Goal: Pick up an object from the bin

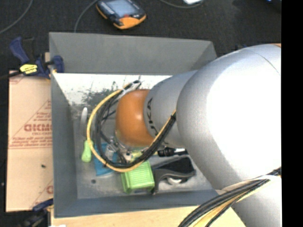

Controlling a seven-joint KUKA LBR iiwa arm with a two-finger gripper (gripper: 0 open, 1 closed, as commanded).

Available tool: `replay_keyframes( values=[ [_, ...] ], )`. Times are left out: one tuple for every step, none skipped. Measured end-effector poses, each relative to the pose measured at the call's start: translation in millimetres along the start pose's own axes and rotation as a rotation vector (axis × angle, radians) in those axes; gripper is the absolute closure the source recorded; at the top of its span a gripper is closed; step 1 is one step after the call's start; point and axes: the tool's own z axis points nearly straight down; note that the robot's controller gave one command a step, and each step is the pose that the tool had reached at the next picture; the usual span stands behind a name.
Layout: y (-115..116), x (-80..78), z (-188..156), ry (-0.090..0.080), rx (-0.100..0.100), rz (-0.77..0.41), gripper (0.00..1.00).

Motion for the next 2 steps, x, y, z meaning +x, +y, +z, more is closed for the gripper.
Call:
replay_keyframes(
  values=[
    [-8.0, 54.1, -20.0, 0.002, 0.001, -0.006, 1.0],
    [-7.9, 52.1, -19.4, -0.001, 0.0, -0.001, 0.0]
  ],
)
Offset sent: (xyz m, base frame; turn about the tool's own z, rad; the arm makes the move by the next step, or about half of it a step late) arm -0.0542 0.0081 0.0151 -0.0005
